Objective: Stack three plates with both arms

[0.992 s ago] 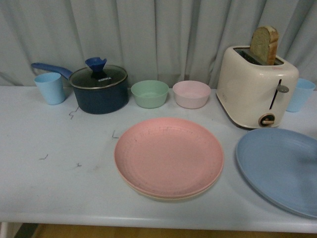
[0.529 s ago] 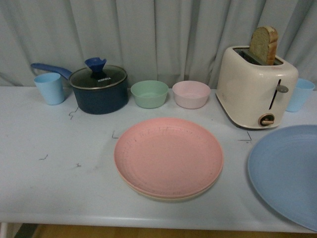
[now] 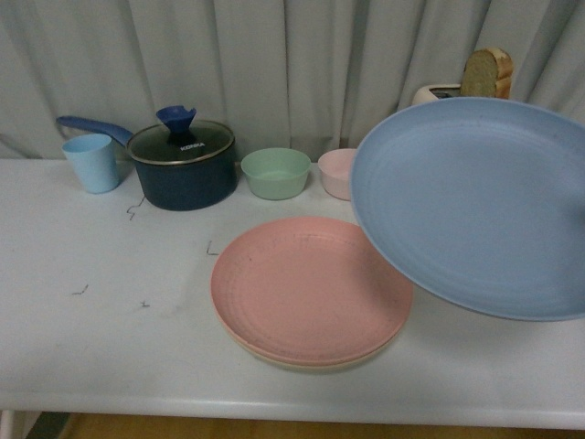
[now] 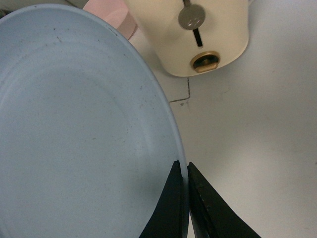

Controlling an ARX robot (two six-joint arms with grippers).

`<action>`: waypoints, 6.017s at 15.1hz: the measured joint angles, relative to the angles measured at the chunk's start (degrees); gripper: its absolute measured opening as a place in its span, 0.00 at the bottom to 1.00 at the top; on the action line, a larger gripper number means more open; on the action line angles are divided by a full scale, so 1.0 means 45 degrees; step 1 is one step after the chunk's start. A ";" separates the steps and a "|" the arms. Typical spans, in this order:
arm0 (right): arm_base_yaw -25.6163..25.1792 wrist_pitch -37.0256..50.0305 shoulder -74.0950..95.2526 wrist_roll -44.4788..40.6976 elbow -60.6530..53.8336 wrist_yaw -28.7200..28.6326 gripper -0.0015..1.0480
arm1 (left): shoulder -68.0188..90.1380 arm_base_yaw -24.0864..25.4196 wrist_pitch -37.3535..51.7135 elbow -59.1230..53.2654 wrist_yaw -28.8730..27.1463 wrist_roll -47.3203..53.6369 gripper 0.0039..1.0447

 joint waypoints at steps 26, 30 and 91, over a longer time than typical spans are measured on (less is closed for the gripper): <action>0.4843 0.0175 0.6572 0.4221 0.3861 0.2817 0.26 | 0.0000 0.0000 0.0000 0.0000 -0.0005 0.0000 0.94; 0.4833 0.0398 0.5867 0.4435 0.3410 0.2919 0.67 | 0.0000 0.0000 0.0005 0.0000 -0.0005 0.0000 0.94; 0.1093 -0.0491 -2.0011 -0.2613 -1.0763 0.3857 0.94 | 0.0000 0.0010 0.0005 0.0000 0.0000 0.0000 0.94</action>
